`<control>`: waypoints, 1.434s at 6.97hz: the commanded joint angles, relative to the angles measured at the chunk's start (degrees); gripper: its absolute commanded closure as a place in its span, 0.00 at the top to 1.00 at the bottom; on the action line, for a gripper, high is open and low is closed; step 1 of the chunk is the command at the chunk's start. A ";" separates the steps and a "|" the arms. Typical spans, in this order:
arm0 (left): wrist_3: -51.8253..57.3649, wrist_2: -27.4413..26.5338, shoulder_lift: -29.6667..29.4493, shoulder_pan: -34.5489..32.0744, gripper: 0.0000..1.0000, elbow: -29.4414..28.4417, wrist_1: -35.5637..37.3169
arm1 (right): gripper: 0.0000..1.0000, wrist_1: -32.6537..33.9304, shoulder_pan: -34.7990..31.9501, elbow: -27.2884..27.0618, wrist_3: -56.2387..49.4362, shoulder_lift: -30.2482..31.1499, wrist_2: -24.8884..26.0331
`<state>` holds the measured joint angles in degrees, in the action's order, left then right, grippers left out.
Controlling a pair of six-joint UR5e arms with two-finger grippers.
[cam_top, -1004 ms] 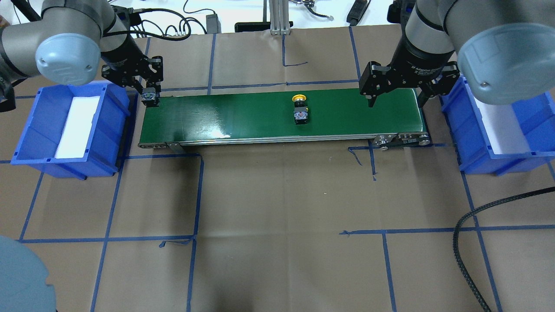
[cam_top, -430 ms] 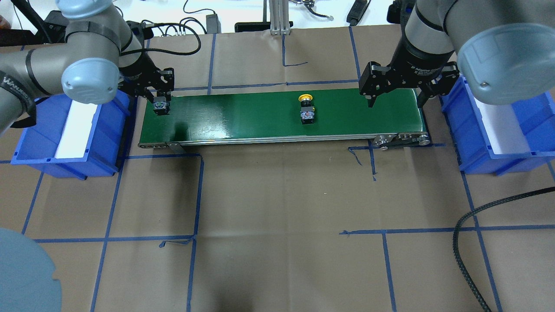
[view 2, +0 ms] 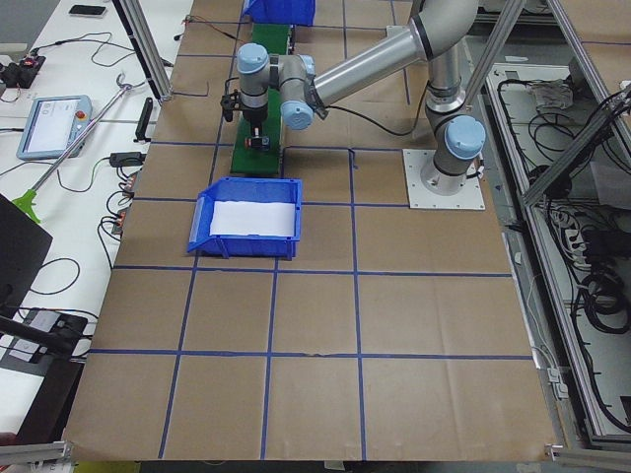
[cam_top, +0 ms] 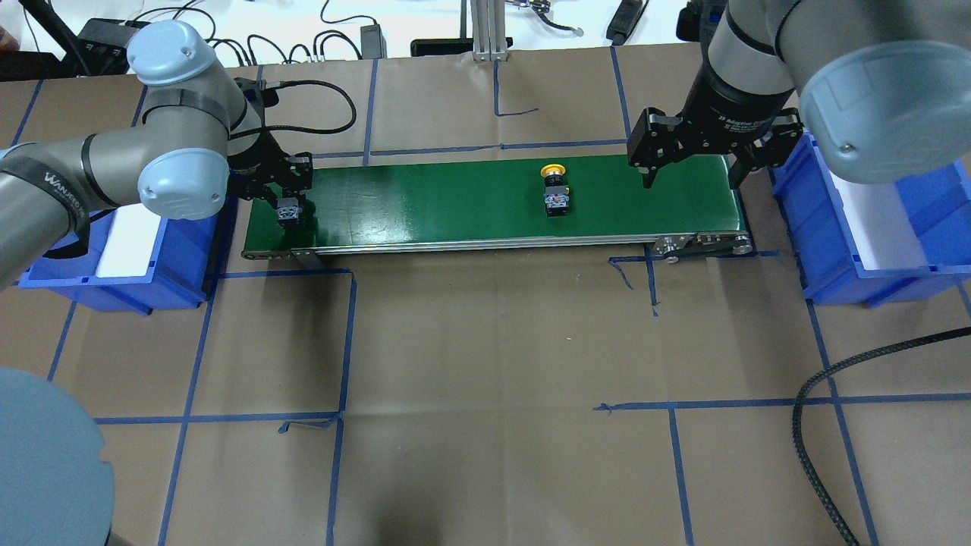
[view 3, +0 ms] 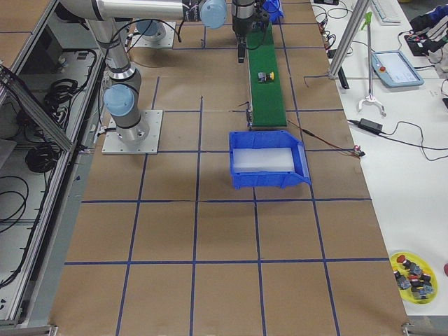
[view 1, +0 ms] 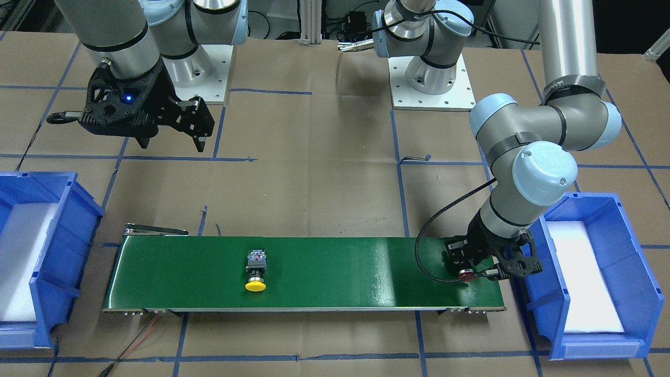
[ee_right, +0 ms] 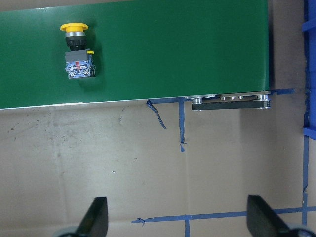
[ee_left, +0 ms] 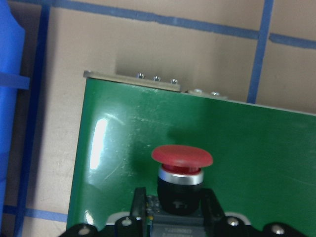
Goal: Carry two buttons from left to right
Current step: 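Carry the red button onto the conveyor behind the yellow button, then release the red button with the left gripper while the right gripper grasps the yellow button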
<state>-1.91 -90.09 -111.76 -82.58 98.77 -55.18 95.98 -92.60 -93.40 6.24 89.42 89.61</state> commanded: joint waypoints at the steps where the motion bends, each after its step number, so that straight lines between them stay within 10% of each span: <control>1: -0.02 -0.09 -0.12 0.05 0.12 0.46 0.34 | 1.00 0.00 -0.04 -0.03 0.00 -0.47 0.04; 2: -0.02 0.00 -0.21 0.05 0.96 0.46 0.43 | 1.00 0.00 -0.04 0.06 0.00 -0.65 -0.05; 6: 0.07 -0.26 1.98 -0.30 1.00 -3.22 -3.24 | 1.00 0.87 -0.04 0.06 -0.61 -1.00 0.31; 10: 1.64 0.35 11.71 -2.57 1.00 -9.21 -26.68 | 1.00 24.05 -0.03 0.49 -0.44 -13.71 0.04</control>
<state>-1.02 -89.88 -103.45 -84.20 90.12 -75.39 114.48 -92.60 -93.17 5.82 80.08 89.78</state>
